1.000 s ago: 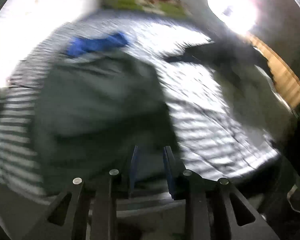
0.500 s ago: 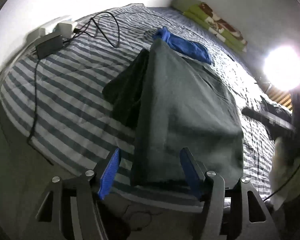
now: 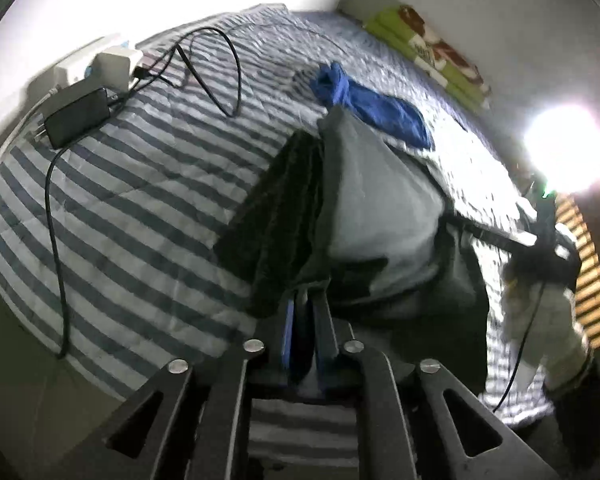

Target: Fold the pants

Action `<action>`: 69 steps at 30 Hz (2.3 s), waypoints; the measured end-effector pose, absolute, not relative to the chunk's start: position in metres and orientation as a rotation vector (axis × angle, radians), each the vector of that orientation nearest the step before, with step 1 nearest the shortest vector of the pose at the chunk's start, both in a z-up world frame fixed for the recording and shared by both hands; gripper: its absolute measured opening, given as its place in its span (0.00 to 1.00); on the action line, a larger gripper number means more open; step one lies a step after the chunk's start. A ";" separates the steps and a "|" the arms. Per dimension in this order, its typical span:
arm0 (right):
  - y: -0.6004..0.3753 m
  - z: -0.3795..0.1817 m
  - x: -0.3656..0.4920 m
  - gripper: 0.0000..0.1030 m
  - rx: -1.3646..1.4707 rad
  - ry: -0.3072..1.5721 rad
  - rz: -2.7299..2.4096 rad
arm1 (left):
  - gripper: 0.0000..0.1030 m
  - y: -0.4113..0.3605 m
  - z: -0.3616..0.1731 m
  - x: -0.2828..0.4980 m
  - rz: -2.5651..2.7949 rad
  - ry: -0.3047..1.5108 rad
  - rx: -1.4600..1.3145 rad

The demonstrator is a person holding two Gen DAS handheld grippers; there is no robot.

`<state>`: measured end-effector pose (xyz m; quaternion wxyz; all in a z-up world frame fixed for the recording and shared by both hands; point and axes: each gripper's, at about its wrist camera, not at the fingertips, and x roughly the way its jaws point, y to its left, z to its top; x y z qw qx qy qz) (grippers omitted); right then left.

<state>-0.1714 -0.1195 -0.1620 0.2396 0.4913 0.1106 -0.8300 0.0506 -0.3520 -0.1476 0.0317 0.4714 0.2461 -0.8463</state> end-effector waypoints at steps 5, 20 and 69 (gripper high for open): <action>-0.154 -0.115 -0.130 0.38 1.123 0.343 -2.134 | 0.36 -0.353 -0.124 0.082 -2.630 0.703 1.352; -0.264 -0.149 -0.147 0.61 1.278 0.315 -1.966 | 0.36 -0.348 -0.156 0.064 -2.570 0.661 1.449; -0.089 -0.136 0.037 0.07 0.855 0.196 -2.085 | 0.62 -0.160 -0.165 -0.205 -2.497 0.012 1.961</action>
